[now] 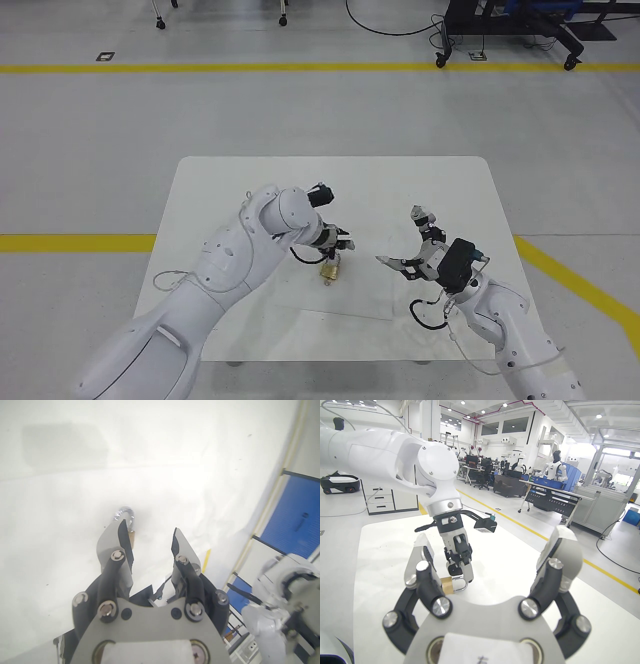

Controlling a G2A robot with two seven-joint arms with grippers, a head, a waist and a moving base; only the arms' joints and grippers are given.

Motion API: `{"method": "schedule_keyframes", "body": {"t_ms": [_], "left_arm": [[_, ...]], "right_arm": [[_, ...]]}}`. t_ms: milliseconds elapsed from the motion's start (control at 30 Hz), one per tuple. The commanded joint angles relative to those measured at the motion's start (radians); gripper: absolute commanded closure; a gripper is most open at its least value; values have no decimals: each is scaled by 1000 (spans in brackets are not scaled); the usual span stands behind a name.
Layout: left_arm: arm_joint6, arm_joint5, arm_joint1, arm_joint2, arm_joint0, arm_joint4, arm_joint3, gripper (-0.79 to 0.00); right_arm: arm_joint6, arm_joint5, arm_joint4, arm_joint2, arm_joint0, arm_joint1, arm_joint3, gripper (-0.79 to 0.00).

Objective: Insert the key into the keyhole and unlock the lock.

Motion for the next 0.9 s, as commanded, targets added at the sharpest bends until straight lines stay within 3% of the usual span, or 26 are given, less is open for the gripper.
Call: {"method": "schedule_keyframes", "body": {"t_ms": [0, 67, 167, 267, 400, 500, 633, 767, 867], "left_arm": [[33, -8, 19, -41, 20, 10, -27, -536], [72, 5, 38, -77, 44, 36, -69, -613], [212, 52, 75, -148, 106, 128, -182, -659], [378, 118, 114, -225, 235, 238, -371, -683], [508, 203, 153, -294, 410, 408, -620, -674], [562, 265, 175, -328, 518, 545, -744, -690], [578, 347, 195, -355, 616, 724, -820, -696], [579, 454, 207, -360, 677, 919, -820, -705], [570, 535, 209, -350, 707, 1039, -813, -730]], "right_arm": [[0, 0, 0, 0, 0, 0, 0, -785], [0, 0, 0, 0, 0, 0, 0, -785], [0, 0, 0, 0, 0, 0, 0, -785], [0, 0, 0, 0, 0, 0, 0, -785], [22, 28, 69, 37, -2, -1, 15, -785], [42, 46, 124, 87, -1, 2, 40, -785], [75, 94, 196, 156, 1, 4, 81, -785], [102, 203, 193, 200, -2, 3, 81, -785], [96, 200, 184, 220, -17, 5, 71, -785]]}}
